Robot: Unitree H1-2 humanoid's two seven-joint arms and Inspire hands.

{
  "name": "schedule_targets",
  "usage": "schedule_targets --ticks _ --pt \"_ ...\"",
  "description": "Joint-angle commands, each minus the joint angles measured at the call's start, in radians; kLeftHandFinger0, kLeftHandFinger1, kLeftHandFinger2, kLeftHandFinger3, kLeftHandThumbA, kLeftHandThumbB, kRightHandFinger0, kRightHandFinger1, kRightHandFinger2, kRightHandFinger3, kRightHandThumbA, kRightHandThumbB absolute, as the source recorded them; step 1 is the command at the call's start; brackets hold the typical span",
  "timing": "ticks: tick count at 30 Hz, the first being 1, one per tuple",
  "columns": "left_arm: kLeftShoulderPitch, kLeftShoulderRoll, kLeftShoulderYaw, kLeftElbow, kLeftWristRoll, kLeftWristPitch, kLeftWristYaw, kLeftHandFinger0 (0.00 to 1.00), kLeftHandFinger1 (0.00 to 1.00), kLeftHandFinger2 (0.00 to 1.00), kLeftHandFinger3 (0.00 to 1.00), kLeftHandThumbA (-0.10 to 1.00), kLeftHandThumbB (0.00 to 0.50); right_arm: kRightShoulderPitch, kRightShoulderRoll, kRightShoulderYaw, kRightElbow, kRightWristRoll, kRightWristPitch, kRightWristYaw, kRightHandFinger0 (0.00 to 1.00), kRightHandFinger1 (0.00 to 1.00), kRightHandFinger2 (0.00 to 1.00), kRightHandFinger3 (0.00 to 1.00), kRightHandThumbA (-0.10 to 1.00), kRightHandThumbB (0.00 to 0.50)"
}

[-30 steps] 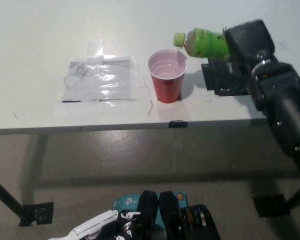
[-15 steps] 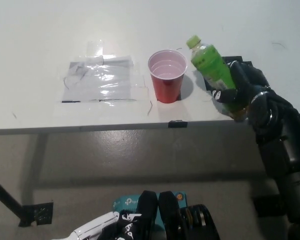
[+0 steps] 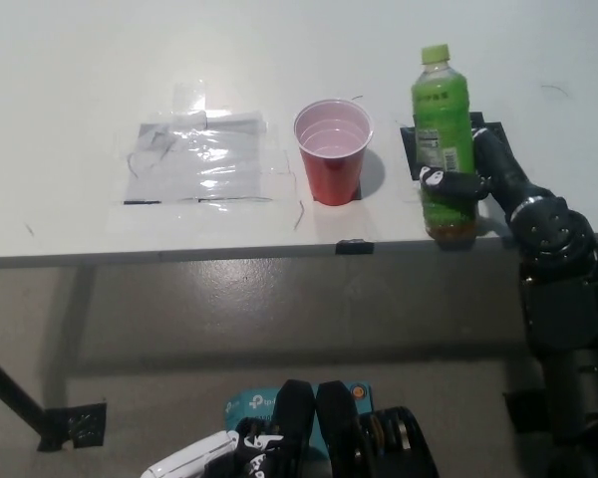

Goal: The robot uses its right hand to pick up a bottle kept in the middle of the desk and tilt it into a cup kept next to it to pour water out

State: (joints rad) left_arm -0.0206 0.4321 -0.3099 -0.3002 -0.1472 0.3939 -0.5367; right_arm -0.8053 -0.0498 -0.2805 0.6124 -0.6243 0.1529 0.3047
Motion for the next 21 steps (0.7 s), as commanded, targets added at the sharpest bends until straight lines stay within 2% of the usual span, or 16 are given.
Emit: schedule_targets --ticks 1,3,8,10,13,15,16,18,19,21 --pt "0.011 0.008 0.008 -0.03 0.003 -0.015 -0.002 1.0 1.0 1.0 1.0 0.34 0.5 -0.151 0.022 -0.099 -0.003 0.357 -0.322 -0.136 0.03 0.04 0.13 0.31 -0.1 0.014" --pt "0.01 0.008 0.007 -0.026 0.004 -0.018 -0.004 1.0 1.0 1.0 1.0 0.35 0.5 -0.145 0.017 -0.062 0.009 0.289 -0.414 -0.224 0.01 0.03 0.15 0.34 -0.1 0.022" --pt "0.009 0.006 0.006 -0.029 0.008 -0.018 -0.002 1.0 1.0 1.0 1.0 0.34 0.5 -0.125 -0.011 0.057 0.046 0.076 -0.554 -0.463 0.0 0.0 0.0 0.37 -0.1 0.0" --pt "0.009 0.007 0.007 -0.033 0.008 -0.011 -0.002 1.0 1.0 1.0 1.0 0.34 0.5 -0.115 -0.019 0.096 0.045 0.01 -0.566 -0.536 0.07 0.08 0.0 0.36 -0.1 0.0" --pt "0.002 0.009 0.008 -0.031 0.009 -0.012 -0.004 1.0 1.0 1.0 1.0 0.35 0.5 -0.112 -0.031 0.145 0.051 -0.055 -0.595 -0.631 0.12 0.17 0.04 0.35 -0.1 0.001" --pt "0.007 0.006 0.011 -0.031 0.01 -0.016 0.001 1.0 1.0 1.0 1.0 0.35 0.5 -0.103 -0.041 0.188 0.06 -0.11 -0.613 -0.699 0.3 0.28 0.19 0.33 -0.1 0.026" --pt "0.007 0.006 0.011 -0.026 0.008 -0.02 -0.002 1.0 1.0 1.0 1.0 0.36 0.5 -0.101 -0.05 0.211 0.067 -0.13 -0.619 -0.73 0.35 0.31 0.22 0.33 -0.1 0.037" --pt "0.005 0.009 0.009 -0.03 0.012 -0.016 -0.002 1.0 1.0 1.0 1.0 0.36 0.5 -0.1 -0.062 0.244 0.077 -0.148 -0.623 -0.772 0.38 0.3 0.22 0.33 -0.1 0.045" --pt "0.005 0.009 0.01 -0.03 0.01 -0.014 -0.004 1.0 1.0 1.0 1.0 0.36 0.5 -0.098 -0.063 0.253 0.08 -0.152 -0.623 -0.793 0.35 0.25 0.14 0.32 -0.1 0.05" --pt "0.004 0.011 0.009 -0.033 0.01 -0.012 -0.005 1.0 1.0 1.0 1.0 0.35 0.5 -0.098 -0.063 0.262 0.089 -0.151 -0.623 -0.826 0.3 0.2 0.07 0.32 -0.1 0.046"
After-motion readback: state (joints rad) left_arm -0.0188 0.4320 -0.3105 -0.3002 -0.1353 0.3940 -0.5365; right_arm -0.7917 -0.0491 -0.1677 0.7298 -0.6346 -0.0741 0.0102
